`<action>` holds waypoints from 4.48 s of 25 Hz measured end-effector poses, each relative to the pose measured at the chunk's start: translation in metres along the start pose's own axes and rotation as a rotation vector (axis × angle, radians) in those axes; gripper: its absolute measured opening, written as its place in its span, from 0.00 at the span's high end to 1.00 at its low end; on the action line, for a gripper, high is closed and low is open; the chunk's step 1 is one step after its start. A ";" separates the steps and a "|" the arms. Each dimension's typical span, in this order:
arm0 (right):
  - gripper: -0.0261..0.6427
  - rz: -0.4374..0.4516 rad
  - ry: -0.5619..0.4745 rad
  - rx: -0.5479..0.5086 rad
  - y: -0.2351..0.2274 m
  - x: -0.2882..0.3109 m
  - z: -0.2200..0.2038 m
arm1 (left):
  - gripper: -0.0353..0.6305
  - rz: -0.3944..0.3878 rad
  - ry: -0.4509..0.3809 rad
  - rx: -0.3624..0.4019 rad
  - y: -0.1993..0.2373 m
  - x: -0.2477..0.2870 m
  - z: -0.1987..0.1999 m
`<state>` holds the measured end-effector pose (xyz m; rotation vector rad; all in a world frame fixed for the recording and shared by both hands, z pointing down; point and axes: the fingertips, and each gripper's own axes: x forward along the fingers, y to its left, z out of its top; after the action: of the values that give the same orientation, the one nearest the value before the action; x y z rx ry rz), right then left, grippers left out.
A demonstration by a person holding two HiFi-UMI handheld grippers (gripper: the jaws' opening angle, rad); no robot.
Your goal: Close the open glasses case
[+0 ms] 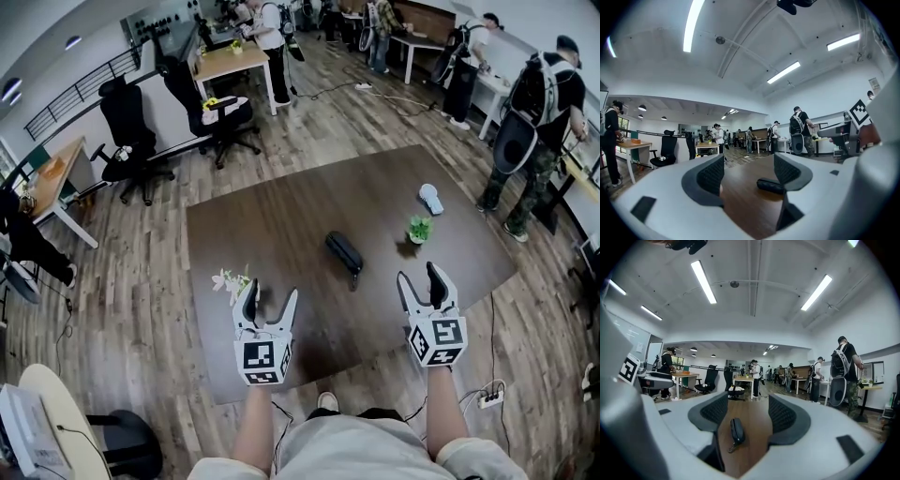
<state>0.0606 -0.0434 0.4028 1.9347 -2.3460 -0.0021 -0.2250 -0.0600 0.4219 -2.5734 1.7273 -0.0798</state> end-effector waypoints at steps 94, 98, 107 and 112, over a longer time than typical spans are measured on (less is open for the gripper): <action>0.60 1.662 -0.075 0.735 0.096 0.100 0.070 | 0.39 -0.486 -0.239 -0.336 -0.090 0.109 0.101; 0.60 1.824 -0.013 0.707 0.113 0.071 0.066 | 0.40 -0.613 -0.302 -0.347 -0.108 0.093 0.124; 0.59 1.860 0.011 0.641 0.118 0.062 0.063 | 0.52 -0.642 -0.325 -0.290 -0.118 0.088 0.133; 0.58 1.773 0.010 0.614 0.106 0.068 0.061 | 0.52 -0.603 -0.398 -0.327 -0.103 0.079 0.146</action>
<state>-0.0610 -0.0933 0.3544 -0.6813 -3.2344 0.8403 -0.0908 -0.0936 0.2847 -2.9688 0.8556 0.6955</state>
